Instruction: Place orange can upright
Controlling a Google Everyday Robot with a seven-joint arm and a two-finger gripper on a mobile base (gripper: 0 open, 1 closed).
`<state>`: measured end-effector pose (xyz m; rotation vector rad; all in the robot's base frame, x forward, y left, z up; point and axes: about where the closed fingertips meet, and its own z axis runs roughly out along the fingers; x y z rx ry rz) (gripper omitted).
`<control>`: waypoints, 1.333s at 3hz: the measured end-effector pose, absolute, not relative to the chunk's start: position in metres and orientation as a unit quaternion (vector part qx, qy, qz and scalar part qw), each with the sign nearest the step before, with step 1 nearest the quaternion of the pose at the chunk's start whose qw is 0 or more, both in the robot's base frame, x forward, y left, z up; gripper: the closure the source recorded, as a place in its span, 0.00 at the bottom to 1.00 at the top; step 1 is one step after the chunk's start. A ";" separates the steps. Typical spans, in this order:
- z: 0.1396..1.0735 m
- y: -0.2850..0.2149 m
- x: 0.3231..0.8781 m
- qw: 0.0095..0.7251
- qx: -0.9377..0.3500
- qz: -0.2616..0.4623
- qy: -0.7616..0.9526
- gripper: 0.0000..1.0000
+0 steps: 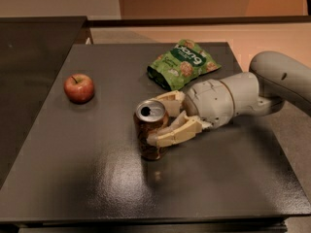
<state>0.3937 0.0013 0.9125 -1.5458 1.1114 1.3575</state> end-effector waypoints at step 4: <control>0.904 -0.002 0.399 0.388 -0.610 0.531 0.442 0.00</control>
Offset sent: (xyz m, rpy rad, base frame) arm 0.0103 -0.0157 -0.0187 -0.0227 0.0134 -0.0165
